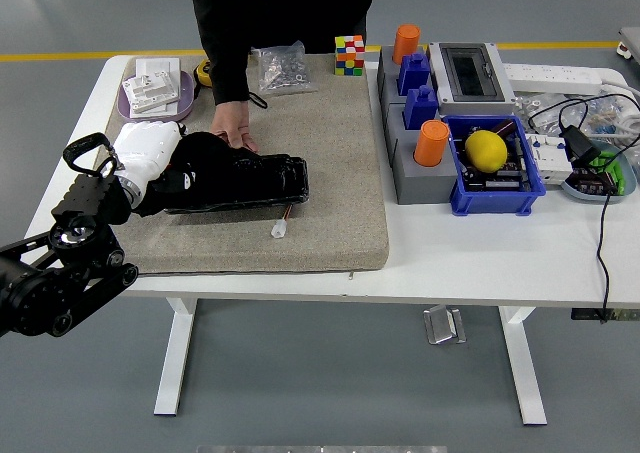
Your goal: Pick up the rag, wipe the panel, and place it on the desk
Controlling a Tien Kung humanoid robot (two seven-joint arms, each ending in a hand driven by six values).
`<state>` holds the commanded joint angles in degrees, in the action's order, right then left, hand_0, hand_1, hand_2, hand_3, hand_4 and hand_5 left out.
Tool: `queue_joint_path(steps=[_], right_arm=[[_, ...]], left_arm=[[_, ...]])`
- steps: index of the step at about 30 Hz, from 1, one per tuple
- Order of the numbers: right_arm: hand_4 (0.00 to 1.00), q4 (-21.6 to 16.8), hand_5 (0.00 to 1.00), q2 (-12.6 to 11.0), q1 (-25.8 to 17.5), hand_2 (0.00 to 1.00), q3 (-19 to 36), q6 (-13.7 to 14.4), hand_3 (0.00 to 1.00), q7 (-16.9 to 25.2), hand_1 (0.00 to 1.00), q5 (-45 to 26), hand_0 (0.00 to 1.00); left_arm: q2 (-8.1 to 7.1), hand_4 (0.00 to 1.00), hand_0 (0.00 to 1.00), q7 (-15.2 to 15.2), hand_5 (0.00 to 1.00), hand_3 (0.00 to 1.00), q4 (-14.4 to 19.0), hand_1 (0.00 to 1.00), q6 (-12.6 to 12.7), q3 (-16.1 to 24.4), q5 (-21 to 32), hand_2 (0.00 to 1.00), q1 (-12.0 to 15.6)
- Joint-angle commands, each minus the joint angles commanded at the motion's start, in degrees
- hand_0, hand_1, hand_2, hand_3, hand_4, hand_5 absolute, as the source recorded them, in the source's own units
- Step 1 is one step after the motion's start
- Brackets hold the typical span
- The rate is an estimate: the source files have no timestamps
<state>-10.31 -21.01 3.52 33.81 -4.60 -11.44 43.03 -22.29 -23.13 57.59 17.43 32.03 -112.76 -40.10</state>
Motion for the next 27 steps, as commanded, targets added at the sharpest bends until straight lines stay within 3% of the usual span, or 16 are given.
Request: queue_joint_path(steps=[12,23,27], right_arm=[[0.998,0.0,0.419,0.1,0.0,0.668,0.5,0.1,0.577,0.0,0.579,0.0,0.724],[0.998,0.0,0.420,0.2,0.0,0.667,0.3,0.2,0.578,0.0,0.579,-0.6,0.723],[0.998,0.0,0.419,0.3,0.1,0.667,0.2,0.3,0.578,0.1,0.579,-0.8,0.724]], left_arm=[[-1.72,0.394,0.227,0.0,0.002,0.391,-0.5,0.158,0.0,2.1,-0.5,0.477,1.7],[-3.57,0.395,0.227,0.3,0.002,0.393,-0.9,0.158,0.3,8.3,-1.9,0.477,4.2],[-3.23,0.396,0.227,1.1,0.002,0.394,-2.3,0.158,1.0,10.6,-1.3,0.478,5.2]])
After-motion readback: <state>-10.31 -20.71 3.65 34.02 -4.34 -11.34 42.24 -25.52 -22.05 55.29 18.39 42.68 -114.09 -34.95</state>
